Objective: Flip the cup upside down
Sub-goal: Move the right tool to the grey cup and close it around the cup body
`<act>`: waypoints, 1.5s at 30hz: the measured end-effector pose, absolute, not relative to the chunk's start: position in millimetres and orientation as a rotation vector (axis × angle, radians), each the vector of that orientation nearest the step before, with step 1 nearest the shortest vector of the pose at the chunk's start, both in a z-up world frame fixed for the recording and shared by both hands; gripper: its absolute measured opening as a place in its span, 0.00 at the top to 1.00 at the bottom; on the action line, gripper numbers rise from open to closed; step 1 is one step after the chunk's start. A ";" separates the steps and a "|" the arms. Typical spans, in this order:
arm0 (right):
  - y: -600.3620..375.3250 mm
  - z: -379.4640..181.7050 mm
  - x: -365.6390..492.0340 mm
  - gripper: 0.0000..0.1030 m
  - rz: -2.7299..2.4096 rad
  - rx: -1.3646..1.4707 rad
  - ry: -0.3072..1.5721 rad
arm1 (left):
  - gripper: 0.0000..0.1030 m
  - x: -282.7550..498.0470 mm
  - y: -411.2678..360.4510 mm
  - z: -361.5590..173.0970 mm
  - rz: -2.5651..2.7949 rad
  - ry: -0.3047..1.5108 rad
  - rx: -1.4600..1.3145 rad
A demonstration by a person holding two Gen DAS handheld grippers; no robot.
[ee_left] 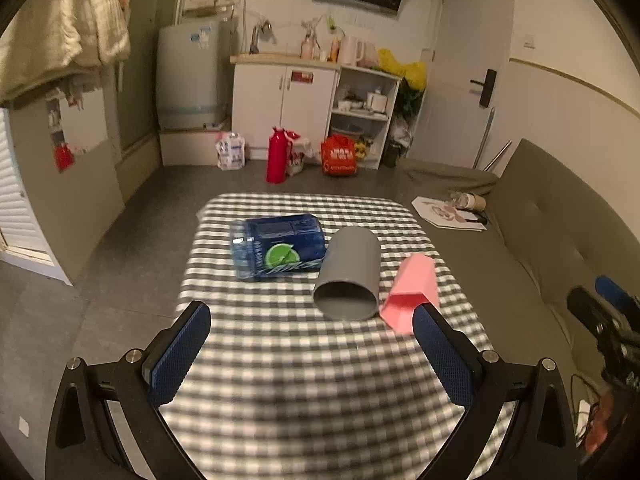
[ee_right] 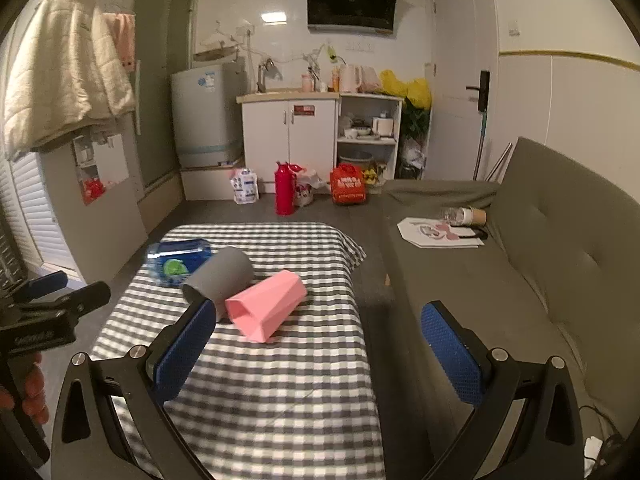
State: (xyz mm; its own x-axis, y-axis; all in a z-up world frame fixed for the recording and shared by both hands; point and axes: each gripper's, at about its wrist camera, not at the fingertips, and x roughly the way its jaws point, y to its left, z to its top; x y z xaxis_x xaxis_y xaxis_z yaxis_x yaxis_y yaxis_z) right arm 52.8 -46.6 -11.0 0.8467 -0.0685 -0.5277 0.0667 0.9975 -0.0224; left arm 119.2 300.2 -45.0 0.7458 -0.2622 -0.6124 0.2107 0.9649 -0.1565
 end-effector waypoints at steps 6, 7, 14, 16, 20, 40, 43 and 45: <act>-59.8 -39.8 95.0 0.00 -0.074 0.005 0.594 | 0.00 179.5 275.2 -73.6 -0.258 0.728 -0.053; -60.1 -43.4 98.9 0.00 -0.073 0.005 0.598 | 0.01 188.5 270.9 -79.0 -0.266 0.739 -0.054; -65.5 -72.0 130.3 0.00 -0.065 0.015 0.630 | 0.01 215.6 248.2 -110.1 -0.314 0.792 -0.025; -66.3 -77.8 140.2 0.00 -0.063 0.019 0.641 | 0.01 221.4 242.4 -120.6 -0.314 0.810 -0.005; -65.5 -80.8 146.6 0.00 -0.062 0.014 0.639 | 0.01 224.8 241.2 -130.5 -0.334 0.830 -0.012; -66.1 -50.0 98.4 0.00 -0.082 0.017 0.632 | 0.27 147.2 255.4 -127.1 -0.344 0.928 0.050; -64.9 -43.8 77.8 0.00 -0.080 0.023 0.631 | 0.27 116.2 263.0 -124.9 -0.316 0.948 0.023; -62.7 -42.2 62.0 0.00 -0.072 0.022 0.637 | 0.27 94.9 261.5 -122.8 -0.297 0.955 0.032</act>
State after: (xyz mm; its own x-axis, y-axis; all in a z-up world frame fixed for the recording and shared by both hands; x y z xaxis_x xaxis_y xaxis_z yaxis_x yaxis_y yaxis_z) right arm 62.0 -62.7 -42.2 0.8014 -0.0605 -0.5951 0.0743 0.9972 -0.0014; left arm 94.9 261.5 -122.8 0.5403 -0.2353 -0.8079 0.2635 0.9591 -0.1031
